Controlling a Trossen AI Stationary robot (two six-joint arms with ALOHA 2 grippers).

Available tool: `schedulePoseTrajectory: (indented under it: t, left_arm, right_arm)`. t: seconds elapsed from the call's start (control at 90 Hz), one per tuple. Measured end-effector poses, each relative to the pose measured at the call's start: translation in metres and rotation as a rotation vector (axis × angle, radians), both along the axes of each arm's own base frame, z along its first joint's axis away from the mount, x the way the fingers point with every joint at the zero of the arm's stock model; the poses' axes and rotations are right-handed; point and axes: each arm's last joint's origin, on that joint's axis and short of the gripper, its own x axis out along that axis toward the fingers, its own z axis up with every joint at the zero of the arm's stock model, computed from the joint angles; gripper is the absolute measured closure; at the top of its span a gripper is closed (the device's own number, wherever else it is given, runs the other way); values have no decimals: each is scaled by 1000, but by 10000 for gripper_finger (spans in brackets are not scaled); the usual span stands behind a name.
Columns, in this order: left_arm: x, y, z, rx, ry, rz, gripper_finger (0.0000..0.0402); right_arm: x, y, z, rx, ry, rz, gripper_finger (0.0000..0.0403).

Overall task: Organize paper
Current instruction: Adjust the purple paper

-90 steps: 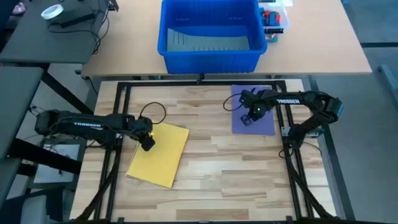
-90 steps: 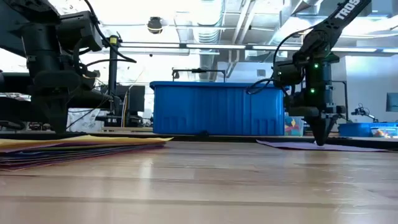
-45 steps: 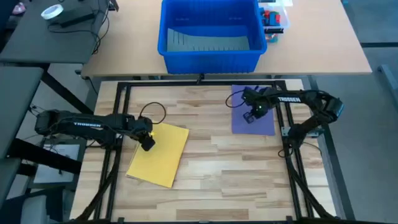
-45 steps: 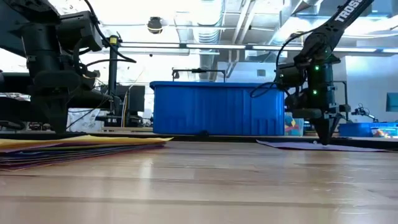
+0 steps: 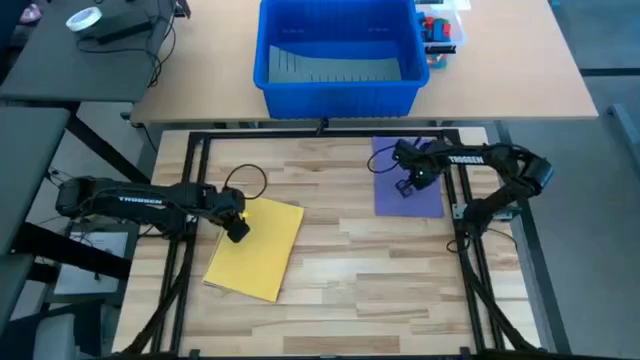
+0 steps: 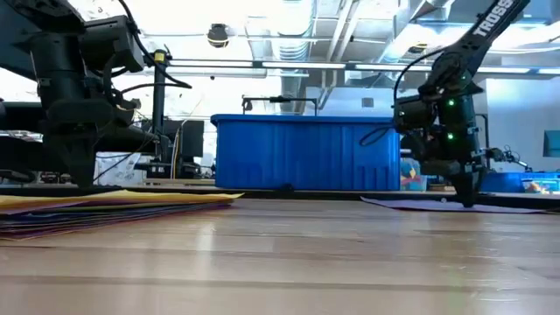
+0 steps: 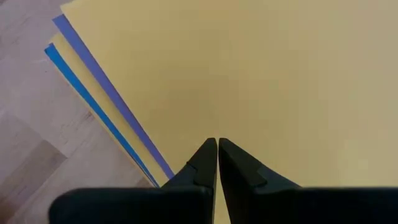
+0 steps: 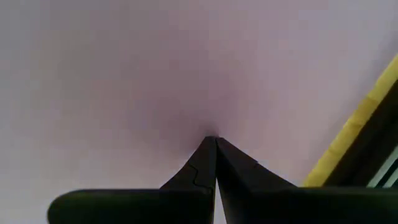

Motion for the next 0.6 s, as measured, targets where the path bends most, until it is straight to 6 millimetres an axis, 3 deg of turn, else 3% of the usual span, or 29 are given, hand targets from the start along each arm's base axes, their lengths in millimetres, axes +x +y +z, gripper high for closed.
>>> schedulePoseTrajectory:
  t: [0.411,0.511,0.6]
  left_arm:
    - [0,0,0,-9,0,-22,402]
    - [0,-1,2,-19,7,-38,402]
    - [4,-1,16,-19,-4,-59,402]
  right_arm:
    - [2,-4,5,-36,19,5,403]
    - [7,-6,17,-43,7,14,403]
    - [19,-3,37,-38,-105,19,403]
